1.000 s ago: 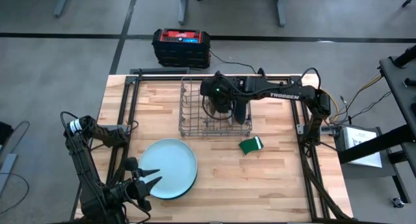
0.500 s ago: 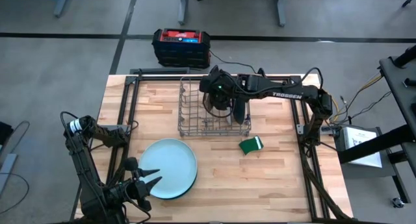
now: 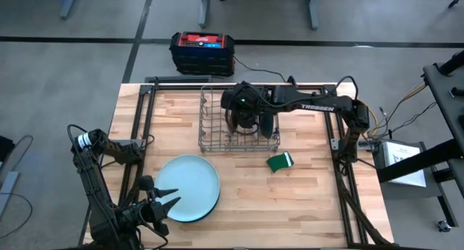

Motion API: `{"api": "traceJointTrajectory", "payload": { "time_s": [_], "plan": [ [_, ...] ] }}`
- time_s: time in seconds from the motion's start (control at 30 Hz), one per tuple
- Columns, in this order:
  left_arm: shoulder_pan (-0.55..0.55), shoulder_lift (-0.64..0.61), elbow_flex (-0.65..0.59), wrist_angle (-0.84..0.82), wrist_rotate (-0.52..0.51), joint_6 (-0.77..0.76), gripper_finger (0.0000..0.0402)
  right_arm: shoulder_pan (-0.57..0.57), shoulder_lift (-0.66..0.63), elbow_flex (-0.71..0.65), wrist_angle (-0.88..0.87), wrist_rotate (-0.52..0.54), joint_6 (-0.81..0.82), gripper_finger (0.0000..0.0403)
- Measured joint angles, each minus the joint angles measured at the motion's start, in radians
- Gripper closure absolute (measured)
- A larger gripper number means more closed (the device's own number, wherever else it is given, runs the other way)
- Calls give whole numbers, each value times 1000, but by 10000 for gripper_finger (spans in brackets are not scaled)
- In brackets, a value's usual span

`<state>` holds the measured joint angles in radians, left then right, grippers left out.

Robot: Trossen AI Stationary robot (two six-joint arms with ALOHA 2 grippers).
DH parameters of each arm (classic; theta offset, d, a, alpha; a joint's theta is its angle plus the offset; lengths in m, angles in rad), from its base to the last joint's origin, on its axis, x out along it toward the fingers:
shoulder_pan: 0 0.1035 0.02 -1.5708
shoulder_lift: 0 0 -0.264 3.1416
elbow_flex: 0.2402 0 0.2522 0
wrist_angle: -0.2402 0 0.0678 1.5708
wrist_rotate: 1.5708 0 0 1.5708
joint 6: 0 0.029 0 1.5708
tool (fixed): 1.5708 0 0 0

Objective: Sort dishes
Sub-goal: Put the red plate into the dish rack

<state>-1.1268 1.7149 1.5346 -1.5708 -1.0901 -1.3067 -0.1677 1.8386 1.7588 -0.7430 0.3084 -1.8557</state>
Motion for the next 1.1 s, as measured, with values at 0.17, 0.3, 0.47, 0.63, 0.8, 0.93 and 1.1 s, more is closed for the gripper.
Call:
{"api": "traceJointTrajectory", "payload": {
  "time_s": [0.17,0.3,0.47,0.63,0.8,0.93,1.1],
  "plan": [
    [0,0,0,0,0,0,286,-1,23,-2,-8,-1,2,394],
    [0,0,0,0,0,0,286,0,27,-4,-9,-3,3,394],
    [0,0,0,0,0,0,286,0,28,-5,-9,-4,4,394],
    [0,0,0,0,0,0,286,-1,29,-9,-18,-77,9,394],
    [0,0,0,0,0,0,286,-1,29,-13,-30,-117,36,394],
    [0,0,0,0,0,0,286,-1,29,-19,-30,-123,51,394],
    [0,0,0,0,0,0,286,-3,29,-23,-34,-127,57,387]
  ]
}}
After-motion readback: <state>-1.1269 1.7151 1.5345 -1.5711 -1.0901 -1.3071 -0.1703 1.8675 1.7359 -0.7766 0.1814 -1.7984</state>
